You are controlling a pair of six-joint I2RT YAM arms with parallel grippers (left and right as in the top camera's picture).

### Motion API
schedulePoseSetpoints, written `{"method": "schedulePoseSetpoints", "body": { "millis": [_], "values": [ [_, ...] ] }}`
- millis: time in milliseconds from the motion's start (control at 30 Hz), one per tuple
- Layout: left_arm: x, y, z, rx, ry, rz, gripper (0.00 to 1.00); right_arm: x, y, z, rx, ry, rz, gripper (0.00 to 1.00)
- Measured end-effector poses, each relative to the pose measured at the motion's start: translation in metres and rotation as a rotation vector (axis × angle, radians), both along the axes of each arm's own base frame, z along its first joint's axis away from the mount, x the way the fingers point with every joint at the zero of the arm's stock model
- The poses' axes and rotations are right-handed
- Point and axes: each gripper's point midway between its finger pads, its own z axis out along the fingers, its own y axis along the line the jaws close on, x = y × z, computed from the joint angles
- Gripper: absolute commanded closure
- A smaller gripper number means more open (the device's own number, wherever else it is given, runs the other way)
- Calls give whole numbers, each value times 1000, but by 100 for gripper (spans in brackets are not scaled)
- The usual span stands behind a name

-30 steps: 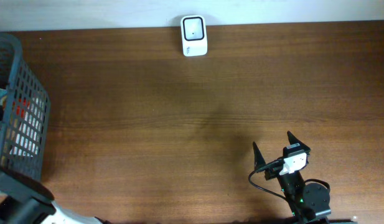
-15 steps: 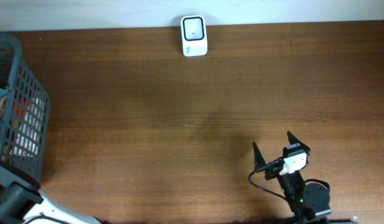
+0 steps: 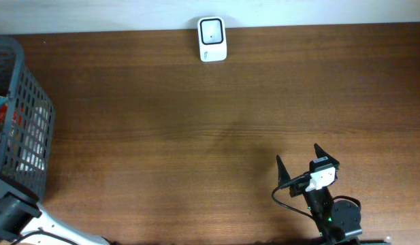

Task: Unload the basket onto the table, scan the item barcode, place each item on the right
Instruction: 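Grasp the spaghetti pack with the left gripper and place it mid-table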

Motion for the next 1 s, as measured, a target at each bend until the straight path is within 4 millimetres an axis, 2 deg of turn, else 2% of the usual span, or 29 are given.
{"method": "schedulePoseSetpoints", "body": {
  "millis": [133, 200, 267, 300, 333, 400, 433, 633, 700, 733, 800, 833, 867, 900, 933, 967, 1000],
  "values": [
    [-2, -5, 8, -15, -16, 47, 100, 0, 0, 0, 1, 0, 0, 1],
    [2, -12, 37, -5, -81, 59, 100, 0, 0, 0, 0, 0, 0, 1],
    [14, -14, 88, 53, -215, 59, 100, 0, 0, 0, 0, 0, 0, 1],
    [22, -13, 125, 107, -317, 64, 100, 0, 0, 0, 0, 0, 0, 1],
    [28, -16, 180, 186, -450, 56, 100, 0, 0, 0, 0, 0, 0, 1],
    [29, -25, 226, 235, -561, 67, 100, 0, 0, 0, 0, 0, 0, 1],
    [29, -28, 243, 245, -611, 82, 100, 0, 0, 0, 0, 0, 0, 1],
    [30, -30, 248, 216, -649, 138, 100, 0, 0, 0, 1, 0, 0, 2],
    [33, -28, 262, 233, -697, 164, 100, 0, 0, 0, 1, 0, 0, 1],
    [34, -36, 285, 253, -753, 170, 100, 0, 0, 0, 0, 0, 0, 1],
    [39, -68, 337, 268, -873, 177, 100, 0, 0, 0, 0, 0, 0, 1],
    [42, -111, 377, 259, -967, 129, 100, 0, 0, 0, 0, 0, 0, 1],
    [44, -154, 398, 222, -1010, 68, 100, 0, 0, 0, 1, 1, 0, 1],
    [41, -221, 408, 116, -1019, -42, 100, 0, 0, 0, 1, 0, 0, 1],
    [42, -270, 405, 21, -1001, -140, 100, 0, 0, 0, 0, 0, -3, 1],
    [45, -296, 388, -35, -932, -178, 100, 0, -1, 0, 0, 1, -4, 1],
    [54, -323, 357, -101, -820, -212, 100, 0, -1, 0, 0, 1, -5, 1]
  ]
}}
